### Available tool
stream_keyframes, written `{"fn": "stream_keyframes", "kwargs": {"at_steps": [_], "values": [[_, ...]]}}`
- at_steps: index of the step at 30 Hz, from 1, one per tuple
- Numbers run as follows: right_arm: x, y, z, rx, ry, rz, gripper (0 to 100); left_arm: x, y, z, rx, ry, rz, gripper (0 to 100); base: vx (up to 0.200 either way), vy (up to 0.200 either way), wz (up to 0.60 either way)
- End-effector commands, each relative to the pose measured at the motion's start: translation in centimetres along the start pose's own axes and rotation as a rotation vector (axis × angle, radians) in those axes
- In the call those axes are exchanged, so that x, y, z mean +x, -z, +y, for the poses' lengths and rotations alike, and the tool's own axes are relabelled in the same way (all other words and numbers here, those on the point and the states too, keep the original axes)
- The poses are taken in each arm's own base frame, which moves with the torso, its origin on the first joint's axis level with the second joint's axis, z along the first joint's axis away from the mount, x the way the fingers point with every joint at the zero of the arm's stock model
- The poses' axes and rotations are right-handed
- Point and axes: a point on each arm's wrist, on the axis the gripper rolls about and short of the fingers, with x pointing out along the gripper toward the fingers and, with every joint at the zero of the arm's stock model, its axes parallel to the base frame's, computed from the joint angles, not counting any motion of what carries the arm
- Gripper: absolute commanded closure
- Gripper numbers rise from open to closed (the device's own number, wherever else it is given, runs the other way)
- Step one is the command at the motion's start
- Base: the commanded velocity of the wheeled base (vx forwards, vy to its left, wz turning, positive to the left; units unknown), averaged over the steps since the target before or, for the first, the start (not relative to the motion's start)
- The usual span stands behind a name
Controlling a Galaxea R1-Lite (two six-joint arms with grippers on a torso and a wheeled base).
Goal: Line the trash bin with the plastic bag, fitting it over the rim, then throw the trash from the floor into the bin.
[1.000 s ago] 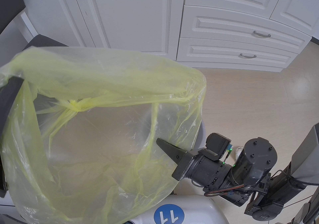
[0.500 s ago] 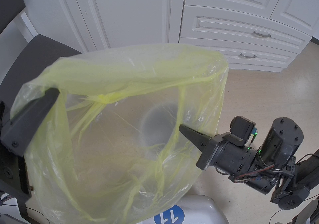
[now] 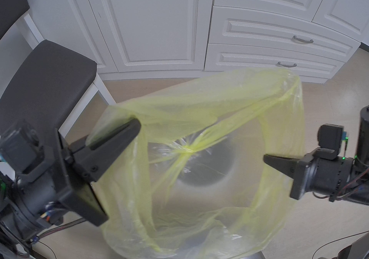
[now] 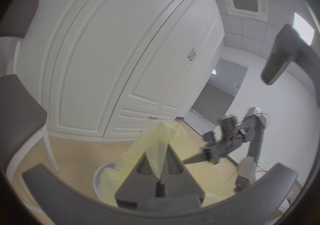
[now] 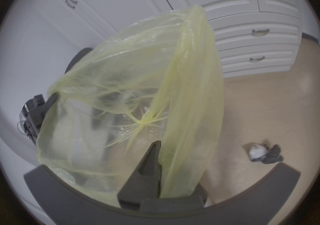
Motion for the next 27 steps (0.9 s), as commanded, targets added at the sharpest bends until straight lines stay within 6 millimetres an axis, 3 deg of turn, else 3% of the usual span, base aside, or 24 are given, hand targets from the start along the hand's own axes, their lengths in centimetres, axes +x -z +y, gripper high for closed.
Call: {"fn": "stream_keyframes", "kwargs": {"at_steps": [1,6,12,16,27], "values": [[-7.9,-3.0,-1.0,-0.083,0.009,-0.162,100,5.6,5.6,0.5,-0.046,-0.153,0.082,100,0.000,0.000,0.00],[-7.2,-2.5,-2.1,-0.144,0.090,-0.144,100,7.8,5.7,0.5,-0.101,-0.198,-0.069,100,0.000,0.000,0.00],[-7.1,-2.3,-2.6,-0.172,0.129,-0.137,100,8.2,5.8,0.6,-0.134,-0.204,-0.070,100,0.000,0.000,0.00],[-5.9,-2.4,-3.1,-0.166,0.173,-0.112,100,8.7,5.2,0.9,-0.150,-0.215,-0.105,100,0.000,0.000,0.00],[-5.6,-2.5,-4.4,-0.191,0.263,-0.126,100,7.9,2.6,3.2,-0.130,-0.284,-0.201,100,0.000,0.000,0.00]]}}
